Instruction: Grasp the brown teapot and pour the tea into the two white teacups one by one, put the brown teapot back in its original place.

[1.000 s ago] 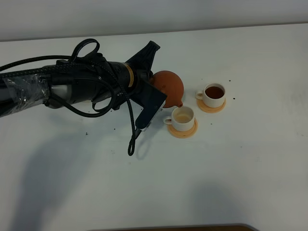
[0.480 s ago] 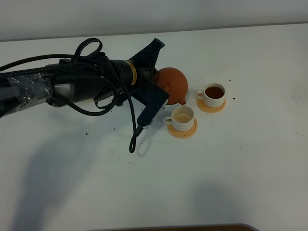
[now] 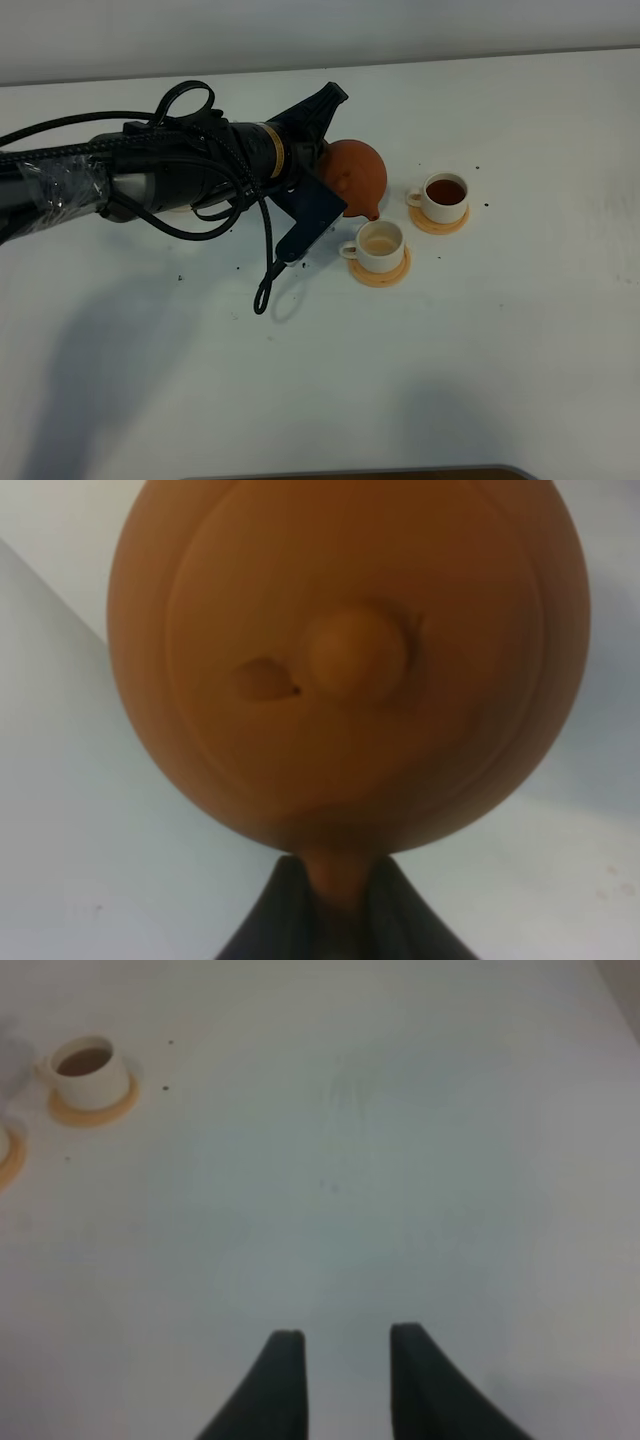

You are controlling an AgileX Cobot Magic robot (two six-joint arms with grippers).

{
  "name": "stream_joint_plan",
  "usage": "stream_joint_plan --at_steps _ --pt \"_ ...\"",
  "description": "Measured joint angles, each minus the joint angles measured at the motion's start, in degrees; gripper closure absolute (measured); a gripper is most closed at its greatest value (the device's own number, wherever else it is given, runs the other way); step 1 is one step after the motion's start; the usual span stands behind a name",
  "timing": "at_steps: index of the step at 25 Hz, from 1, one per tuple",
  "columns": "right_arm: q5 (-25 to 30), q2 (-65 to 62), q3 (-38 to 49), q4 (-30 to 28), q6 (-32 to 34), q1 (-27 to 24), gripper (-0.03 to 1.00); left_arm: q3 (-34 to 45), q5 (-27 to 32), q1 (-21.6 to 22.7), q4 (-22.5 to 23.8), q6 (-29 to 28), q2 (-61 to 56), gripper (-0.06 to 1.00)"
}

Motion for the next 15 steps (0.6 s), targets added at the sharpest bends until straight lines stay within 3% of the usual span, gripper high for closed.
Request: stream_joint_plan --at_steps 15 --pt "0.0 0.0 0.0 0.0 0.0 0.0 0.73 0.0 -3.8 -0.2 1.4 4.6 0.0 0.80"
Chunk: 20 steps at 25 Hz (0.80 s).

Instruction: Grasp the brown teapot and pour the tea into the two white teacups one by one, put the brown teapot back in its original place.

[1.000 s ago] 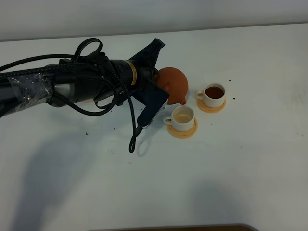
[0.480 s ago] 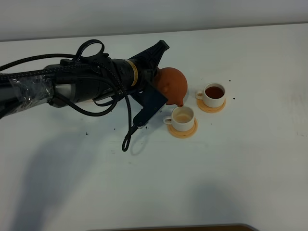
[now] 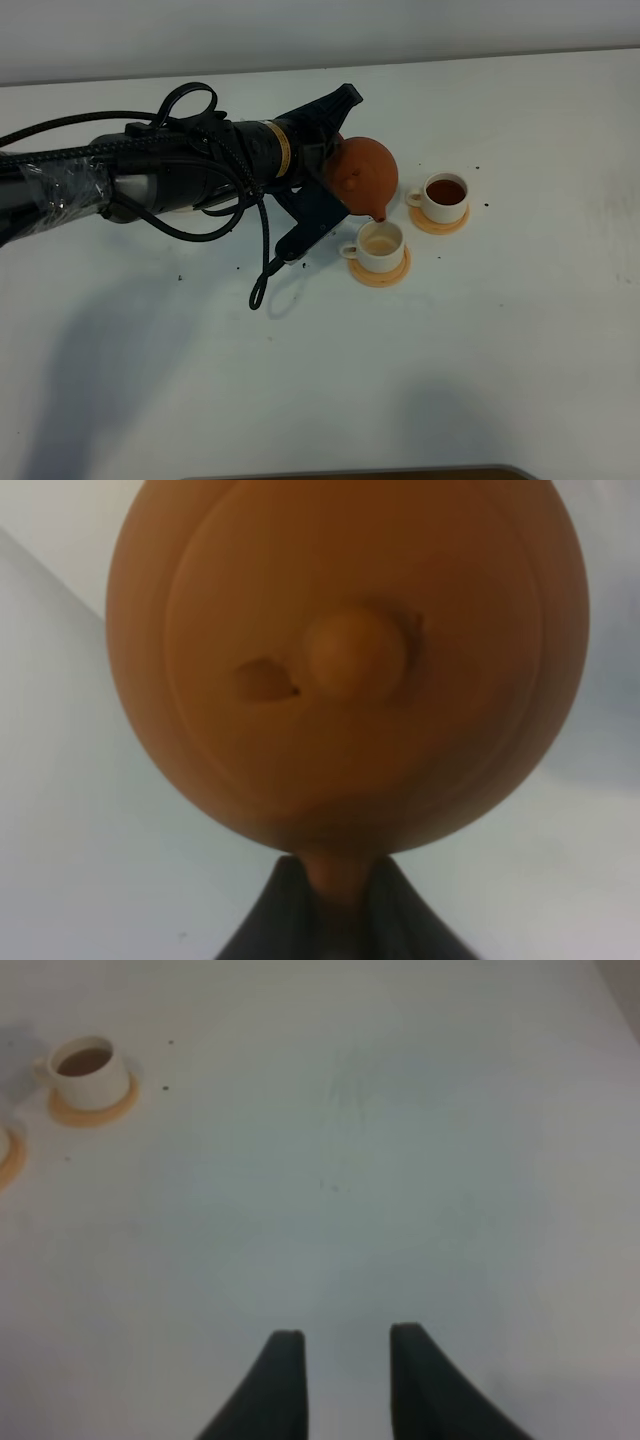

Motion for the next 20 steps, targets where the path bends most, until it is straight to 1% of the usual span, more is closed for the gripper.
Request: stream_joint_plan --at_steps 3,9,20 --pt "0.0 0.0 0.0 0.0 0.0 0.0 0.73 0.0 -0.7 0.0 0.1 1.6 0.0 0.80" --pt "0.0 0.0 0.0 0.0 0.0 0.0 0.73 0.0 -1.4 0.0 0.1 2.6 0.0 0.80" --pt "0.0 0.0 0.0 0.0 0.0 0.0 0.73 0.0 -3.0 0.0 0.1 7.7 0.0 0.80"
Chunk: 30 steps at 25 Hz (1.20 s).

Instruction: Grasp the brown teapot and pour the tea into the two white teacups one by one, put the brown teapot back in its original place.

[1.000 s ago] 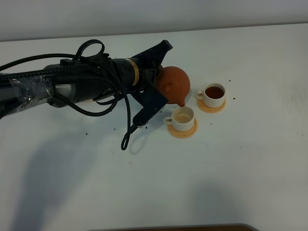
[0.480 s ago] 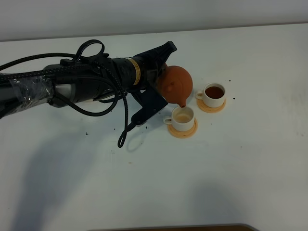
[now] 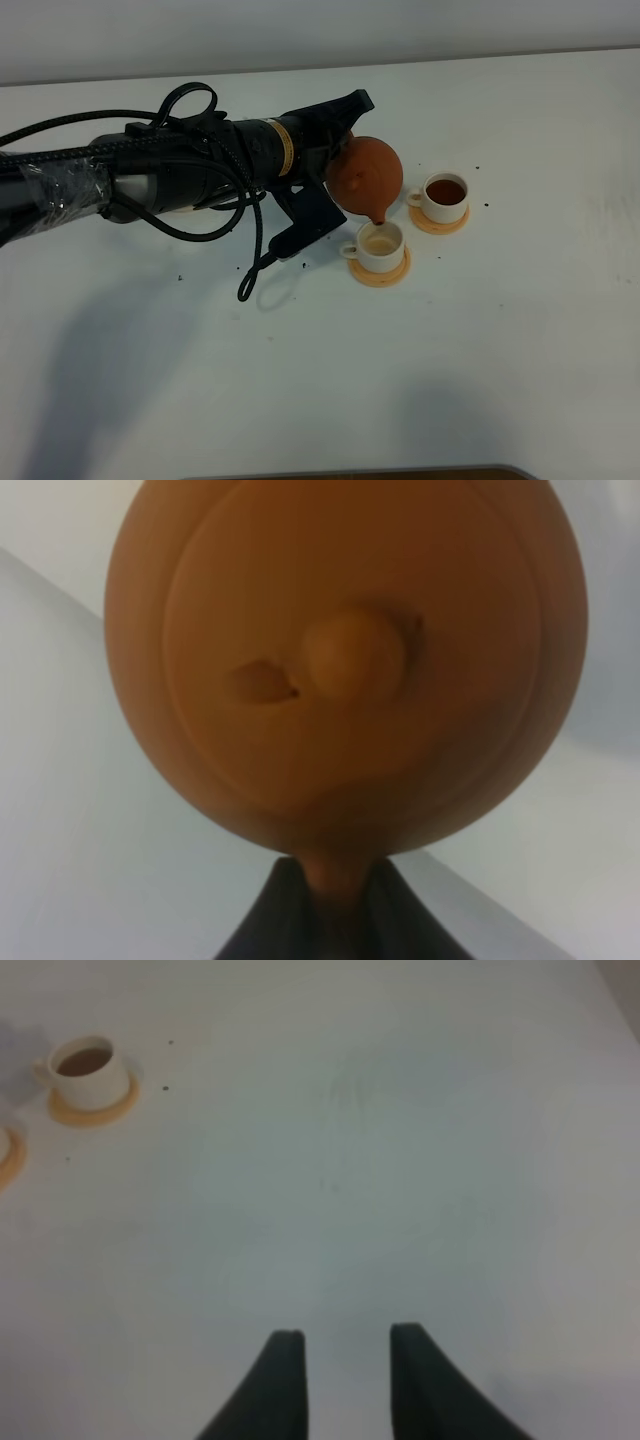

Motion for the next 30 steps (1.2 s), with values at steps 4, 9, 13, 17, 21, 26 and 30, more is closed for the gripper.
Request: stream_joint_plan --at_steps 4,9,13,17,21,26,30 --pt "0.0 0.0 0.0 0.0 0.0 0.0 0.73 0.0 -0.8 0.0 0.0 2.1 0.0 0.80" --pt "0.0 0.0 0.0 0.0 0.0 0.0 0.73 0.0 -2.1 0.0 0.0 4.9 0.0 0.80" --pt "0.0 0.0 0.0 0.0 0.0 0.0 0.73 0.0 -3.7 0.0 0.0 7.2 0.0 0.80" --pt "0.0 0.0 0.0 0.0 0.0 0.0 0.73 0.0 -4.5 0.0 0.0 9.4 0.0 0.80" --pt "0.0 0.0 0.0 0.0 0.0 0.0 0.73 0.0 -5.4 0.0 0.0 11.1 0.0 0.80" --pt "0.0 0.0 0.0 0.0 0.0 0.0 0.73 0.0 -6.0 0.0 0.0 12.3 0.0 0.80" --pt "0.0 0.0 0.0 0.0 0.0 0.0 0.73 0.0 -7.3 0.0 0.0 12.6 0.0 0.80"
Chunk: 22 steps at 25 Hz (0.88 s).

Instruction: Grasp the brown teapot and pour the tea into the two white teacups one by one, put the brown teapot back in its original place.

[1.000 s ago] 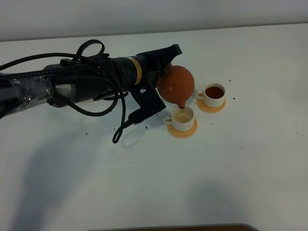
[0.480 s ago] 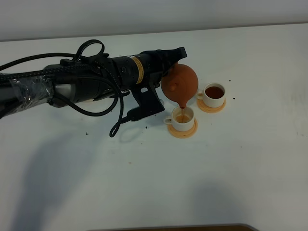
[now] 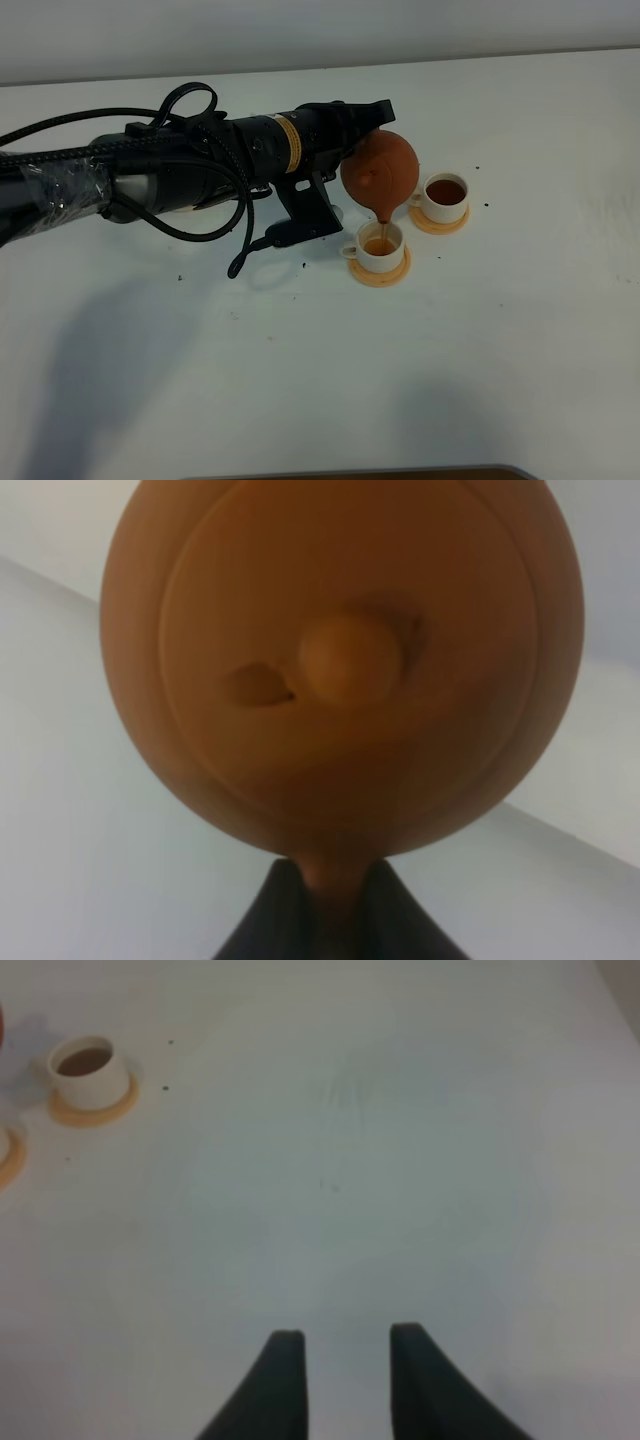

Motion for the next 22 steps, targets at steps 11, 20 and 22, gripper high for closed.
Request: stream_joint_plan --at_steps 11,20,22 --pt "0.0 0.0 0.0 0.0 0.0 0.0 0.73 0.0 -1.0 0.0 0.0 2.4 0.0 0.80" --pt "0.0 0.0 0.0 0.0 0.0 0.0 0.73 0.0 -1.2 0.0 0.0 4.9 0.0 0.80" --pt "0.0 0.0 0.0 0.0 0.0 0.0 0.73 0.0 -1.4 0.0 0.0 5.1 0.0 0.80"
